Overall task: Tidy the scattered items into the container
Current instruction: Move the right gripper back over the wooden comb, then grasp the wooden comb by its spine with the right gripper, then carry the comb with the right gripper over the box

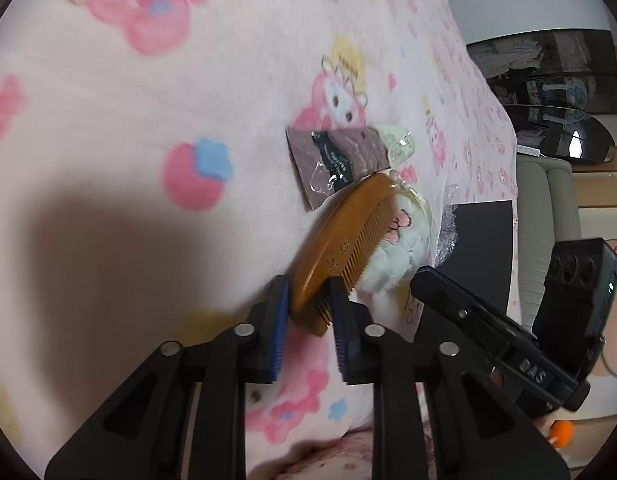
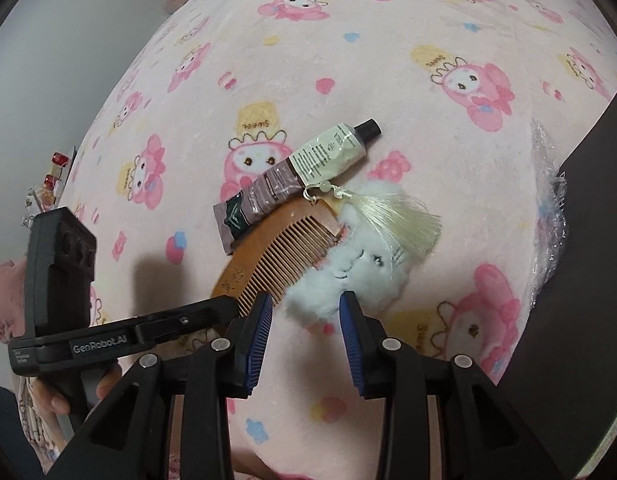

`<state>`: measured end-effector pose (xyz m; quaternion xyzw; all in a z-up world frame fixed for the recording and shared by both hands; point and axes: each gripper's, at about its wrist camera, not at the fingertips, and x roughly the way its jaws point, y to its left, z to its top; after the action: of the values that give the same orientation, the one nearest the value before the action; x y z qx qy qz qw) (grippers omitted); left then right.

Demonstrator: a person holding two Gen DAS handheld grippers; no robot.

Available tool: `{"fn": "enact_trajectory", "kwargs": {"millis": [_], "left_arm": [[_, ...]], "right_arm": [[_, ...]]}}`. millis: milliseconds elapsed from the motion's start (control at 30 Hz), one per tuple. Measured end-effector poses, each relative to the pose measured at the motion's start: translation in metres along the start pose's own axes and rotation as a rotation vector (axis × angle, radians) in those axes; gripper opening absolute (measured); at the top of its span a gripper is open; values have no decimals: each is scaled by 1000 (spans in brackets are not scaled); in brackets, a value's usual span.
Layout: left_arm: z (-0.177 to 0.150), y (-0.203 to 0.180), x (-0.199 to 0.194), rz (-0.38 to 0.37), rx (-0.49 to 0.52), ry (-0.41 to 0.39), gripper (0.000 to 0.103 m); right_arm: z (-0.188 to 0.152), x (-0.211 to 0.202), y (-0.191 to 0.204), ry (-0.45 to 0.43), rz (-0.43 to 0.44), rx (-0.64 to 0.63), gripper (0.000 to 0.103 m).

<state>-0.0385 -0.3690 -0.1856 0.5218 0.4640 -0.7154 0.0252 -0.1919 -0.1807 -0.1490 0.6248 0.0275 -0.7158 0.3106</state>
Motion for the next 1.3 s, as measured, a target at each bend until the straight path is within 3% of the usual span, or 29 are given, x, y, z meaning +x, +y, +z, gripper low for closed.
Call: {"fn": "enact_trajectory", "kwargs": {"millis": [100,233,333,433,500,533,667,733,833,933,1033,1200,1300], "left_arm": [[-14,4,-16,-4,26,-22,11],[-35,22,-32,-104,20,-11,8],[-48,38,-43,-50,-3,-38,11],[-53,46,-42,25,-39,-61,14],[-58,51,-37,-11,-55,-33,27],[-60,47,-33,-30,-45,-25,28],[-64,43,-24,-7,-38,-38,26],[-61,45,-28,19,-61,-76,14],[-55,43,-42,85,-72,-163,14],[-51,48,-58,121,-96,-229,16],[-46,55,-56,106,-94,-216,31],[-34,57,-39,118,-99,-199,35],[-44,61,-47,144,-115,-183,33]], "right_arm": [[-3,-2,5,-2,6,-27,31],[3,-10,14,-59,92,-45,33],[11,3,25,-35,120,-71,38],[17,32,32,31,58,-107,40],[16,48,35,67,63,-123,40],[15,55,39,82,76,-140,40],[13,74,53,127,74,-213,46],[10,73,57,116,72,-234,45],[1,63,59,113,100,-244,32],[-16,56,60,168,140,-265,32],[-36,55,61,226,166,-281,32],[-30,58,49,159,141,-191,32],[-27,77,45,201,192,-145,32]]}}
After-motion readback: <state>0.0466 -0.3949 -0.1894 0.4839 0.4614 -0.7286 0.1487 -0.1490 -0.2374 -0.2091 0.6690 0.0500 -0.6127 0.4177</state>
